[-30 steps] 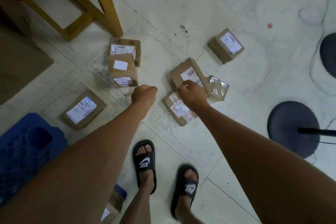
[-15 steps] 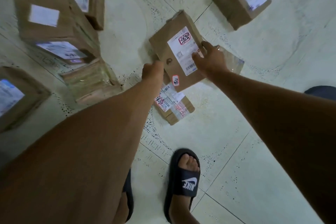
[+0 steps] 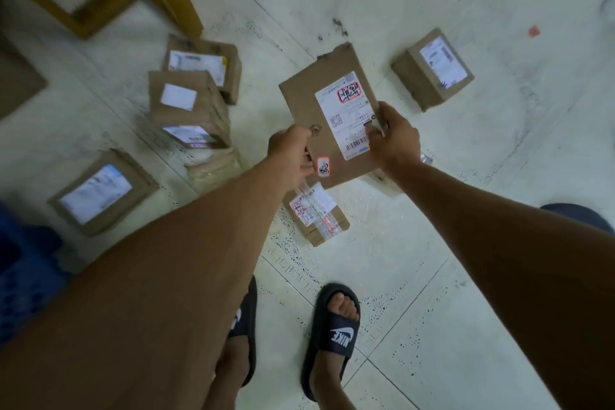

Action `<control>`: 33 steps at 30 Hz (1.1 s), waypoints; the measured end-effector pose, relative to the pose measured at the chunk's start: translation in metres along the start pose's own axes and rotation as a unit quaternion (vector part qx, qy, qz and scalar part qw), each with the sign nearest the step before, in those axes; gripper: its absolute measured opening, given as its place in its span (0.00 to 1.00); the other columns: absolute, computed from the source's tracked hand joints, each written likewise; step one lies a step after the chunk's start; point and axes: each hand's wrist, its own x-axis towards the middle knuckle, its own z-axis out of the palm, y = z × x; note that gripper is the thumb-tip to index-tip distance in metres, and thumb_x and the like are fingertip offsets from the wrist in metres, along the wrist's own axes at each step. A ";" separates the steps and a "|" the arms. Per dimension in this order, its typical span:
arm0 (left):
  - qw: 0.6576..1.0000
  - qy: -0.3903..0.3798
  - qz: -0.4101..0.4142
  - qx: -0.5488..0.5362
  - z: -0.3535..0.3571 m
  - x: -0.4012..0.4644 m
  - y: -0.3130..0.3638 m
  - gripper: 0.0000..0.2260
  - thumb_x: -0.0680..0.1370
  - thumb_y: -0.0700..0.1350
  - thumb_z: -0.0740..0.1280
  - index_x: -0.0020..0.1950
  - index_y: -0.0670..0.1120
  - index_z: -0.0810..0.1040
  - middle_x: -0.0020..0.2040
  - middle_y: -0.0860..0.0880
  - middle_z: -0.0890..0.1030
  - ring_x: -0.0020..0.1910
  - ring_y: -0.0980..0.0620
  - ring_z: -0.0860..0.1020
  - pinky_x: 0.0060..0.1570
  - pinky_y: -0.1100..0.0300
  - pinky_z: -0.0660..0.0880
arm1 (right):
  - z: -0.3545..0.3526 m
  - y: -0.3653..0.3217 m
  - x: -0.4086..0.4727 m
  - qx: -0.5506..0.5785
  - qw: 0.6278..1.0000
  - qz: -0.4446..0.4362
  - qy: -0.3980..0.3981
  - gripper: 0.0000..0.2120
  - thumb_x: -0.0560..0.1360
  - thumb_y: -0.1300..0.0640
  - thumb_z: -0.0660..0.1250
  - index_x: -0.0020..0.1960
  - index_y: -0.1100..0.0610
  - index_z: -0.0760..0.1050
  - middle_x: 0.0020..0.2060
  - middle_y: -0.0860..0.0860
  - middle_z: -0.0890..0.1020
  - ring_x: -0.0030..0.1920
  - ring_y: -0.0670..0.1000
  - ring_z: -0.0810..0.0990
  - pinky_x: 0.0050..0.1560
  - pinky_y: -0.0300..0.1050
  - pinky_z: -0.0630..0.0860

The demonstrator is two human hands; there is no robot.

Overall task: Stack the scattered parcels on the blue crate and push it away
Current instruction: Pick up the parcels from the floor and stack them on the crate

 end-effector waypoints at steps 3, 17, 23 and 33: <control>1.000 0.013 0.005 -0.013 -0.028 -0.051 0.039 0.14 0.75 0.44 0.64 0.59 0.40 0.75 0.50 0.41 0.82 0.44 0.44 0.82 0.38 0.53 0.80 | -0.028 -0.060 -0.018 0.004 1.000 -0.021 -0.021 0.18 0.80 0.57 0.59 0.70 0.52 0.69 0.60 0.51 0.80 0.55 0.55 0.82 0.51 0.48 0.80; 0.973 0.202 0.016 -0.109 -0.233 -0.216 0.073 0.16 0.80 0.48 0.58 0.58 0.37 0.73 0.46 0.34 0.81 0.31 0.40 0.82 0.23 0.51 0.79 | -0.002 -0.271 -0.112 -0.053 0.944 -0.234 -0.225 0.19 0.76 0.59 0.65 0.67 0.53 0.74 0.57 0.54 0.82 0.57 0.55 0.79 0.58 0.44 0.74; 0.926 0.289 -0.018 -0.243 -0.334 -0.254 -0.015 0.11 0.78 0.43 0.59 0.55 0.40 0.76 0.48 0.35 0.83 0.37 0.38 0.84 0.30 0.48 0.82 | 0.099 -0.334 -0.193 -0.114 0.874 -0.327 -0.340 0.17 0.75 0.61 0.65 0.64 0.54 0.75 0.56 0.54 0.82 0.54 0.52 0.80 0.44 0.34 0.74; 0.832 0.374 -0.061 -0.405 -0.440 -0.243 -0.173 0.13 0.79 0.44 0.62 0.50 0.34 0.78 0.36 0.35 0.82 0.33 0.40 0.84 0.38 0.46 0.83 | 0.251 -0.354 -0.313 -0.223 0.752 -0.437 -0.441 0.16 0.77 0.60 0.62 0.64 0.51 0.74 0.57 0.53 0.82 0.55 0.56 0.81 0.56 0.51 0.79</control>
